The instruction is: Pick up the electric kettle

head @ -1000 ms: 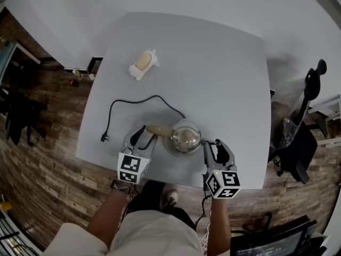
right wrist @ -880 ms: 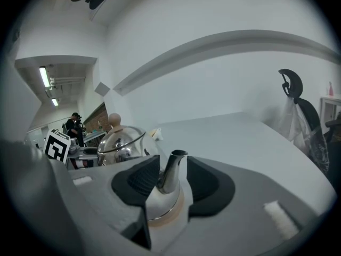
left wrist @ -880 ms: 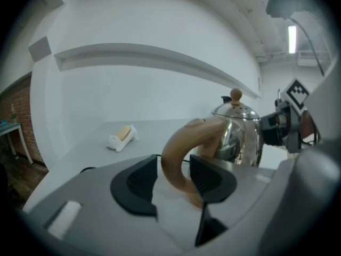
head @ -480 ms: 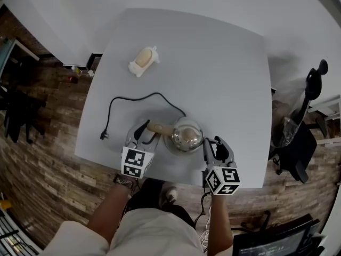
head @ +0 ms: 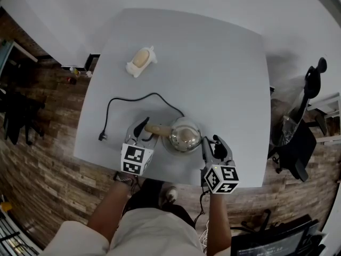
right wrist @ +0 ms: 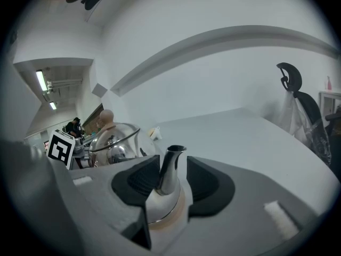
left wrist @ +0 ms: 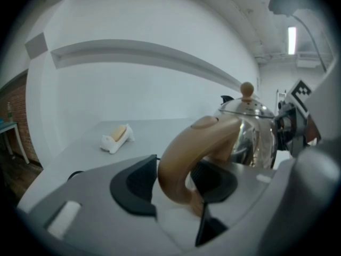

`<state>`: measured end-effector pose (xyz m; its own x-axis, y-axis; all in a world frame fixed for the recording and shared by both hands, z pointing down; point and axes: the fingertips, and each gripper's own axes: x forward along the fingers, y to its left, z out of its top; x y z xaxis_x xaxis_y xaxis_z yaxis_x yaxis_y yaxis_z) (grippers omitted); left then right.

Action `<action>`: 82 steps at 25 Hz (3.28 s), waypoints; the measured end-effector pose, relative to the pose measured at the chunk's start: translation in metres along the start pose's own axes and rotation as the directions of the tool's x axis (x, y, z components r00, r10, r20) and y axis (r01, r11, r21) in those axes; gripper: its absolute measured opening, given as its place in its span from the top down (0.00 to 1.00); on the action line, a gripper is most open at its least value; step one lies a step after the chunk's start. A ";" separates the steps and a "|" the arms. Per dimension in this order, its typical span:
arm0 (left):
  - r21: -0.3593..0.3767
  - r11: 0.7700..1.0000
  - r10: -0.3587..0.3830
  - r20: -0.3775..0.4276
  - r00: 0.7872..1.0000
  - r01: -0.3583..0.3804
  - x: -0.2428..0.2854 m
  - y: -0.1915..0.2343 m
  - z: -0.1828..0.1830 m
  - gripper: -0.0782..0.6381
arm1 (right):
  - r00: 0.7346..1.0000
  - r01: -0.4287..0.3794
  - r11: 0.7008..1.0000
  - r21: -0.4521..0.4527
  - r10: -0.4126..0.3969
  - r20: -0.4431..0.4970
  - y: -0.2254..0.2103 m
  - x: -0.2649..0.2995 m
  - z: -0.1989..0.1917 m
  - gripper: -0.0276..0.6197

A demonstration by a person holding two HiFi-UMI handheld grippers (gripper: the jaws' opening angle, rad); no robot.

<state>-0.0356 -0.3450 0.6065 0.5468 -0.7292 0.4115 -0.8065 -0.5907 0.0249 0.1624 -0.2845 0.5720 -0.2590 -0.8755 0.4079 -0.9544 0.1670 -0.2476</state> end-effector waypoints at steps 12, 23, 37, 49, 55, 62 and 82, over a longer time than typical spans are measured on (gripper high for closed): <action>0.018 1.000 0.009 -0.053 0.999 -0.008 0.002 -0.005 -0.001 0.68 | 1.000 0.003 0.999 -0.032 -0.003 -0.004 0.005 0.002 0.002 0.79; -0.023 1.000 0.018 -0.048 0.999 -0.019 0.000 -0.003 -0.003 0.68 | 1.000 -0.008 1.000 -0.011 0.008 -0.002 0.008 0.004 0.006 0.79; -0.046 0.997 0.061 -0.030 0.998 -0.062 0.000 0.003 0.000 0.68 | 0.999 -0.033 0.999 -0.027 0.033 -0.014 0.008 0.007 0.007 0.79; -0.069 0.996 0.063 -0.023 0.998 -0.065 -0.002 0.002 0.002 0.68 | 0.999 -0.052 0.998 -0.020 0.052 0.010 0.009 0.005 0.013 0.79; -0.057 0.997 0.058 -0.024 0.998 -0.059 -0.004 0.001 0.006 0.68 | 0.998 -0.051 0.998 -0.026 0.052 0.022 0.010 0.003 0.019 0.79; -0.053 0.997 0.056 -0.027 0.998 -0.057 -0.005 0.000 0.010 0.68 | 0.998 -0.049 0.999 -0.022 0.050 0.027 0.009 0.000 0.023 0.79; -0.061 0.996 0.061 0.024 0.998 -0.059 -0.012 -0.004 0.037 0.68 | 0.995 -0.074 0.996 -0.046 0.077 0.070 0.011 -0.010 0.053 0.80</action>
<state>-0.0309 -0.3463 0.5681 0.5021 -0.7718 0.3902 -0.8496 -0.5244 0.0560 0.1625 -0.2981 0.5191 -0.3210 -0.8895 0.3252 -0.9384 0.2524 -0.2361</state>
